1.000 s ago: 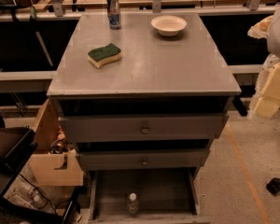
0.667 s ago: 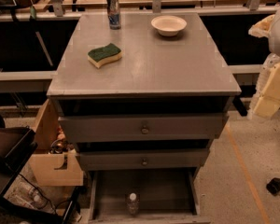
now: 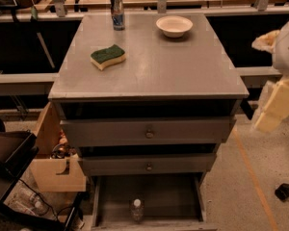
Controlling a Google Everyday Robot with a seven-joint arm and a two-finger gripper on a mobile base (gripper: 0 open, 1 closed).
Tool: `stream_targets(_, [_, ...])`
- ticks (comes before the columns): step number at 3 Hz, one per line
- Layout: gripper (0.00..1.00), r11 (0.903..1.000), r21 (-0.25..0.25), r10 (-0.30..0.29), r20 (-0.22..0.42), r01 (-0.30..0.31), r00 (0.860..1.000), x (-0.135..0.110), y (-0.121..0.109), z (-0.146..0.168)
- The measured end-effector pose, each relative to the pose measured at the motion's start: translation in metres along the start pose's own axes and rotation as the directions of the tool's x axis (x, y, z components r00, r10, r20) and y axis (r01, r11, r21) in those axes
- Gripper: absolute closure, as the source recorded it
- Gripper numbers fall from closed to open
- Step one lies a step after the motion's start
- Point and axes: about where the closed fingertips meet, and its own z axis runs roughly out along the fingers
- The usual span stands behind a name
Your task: Pick water bottle from bottom drawer and place on counter
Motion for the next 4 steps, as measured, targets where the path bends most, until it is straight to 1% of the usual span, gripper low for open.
stream_targets(1, [0.0,0.9991,-0.039,-0.01,0.14,0.015,0.99,0.006,0.042,0.053])
stream_targets(2, [0.0,0.9953,-0.097,0.041,0.337,-0.009,0.941,0.008,0.105,0.136])
stream_targets(3, [0.0,0.9823,-0.153,0.168,0.467,-0.108,0.868,0.026,0.165,0.209])
stream_targets(4, [0.0,0.9712,-0.181,0.222,0.454,-0.155,0.863,0.067,0.217,0.249])
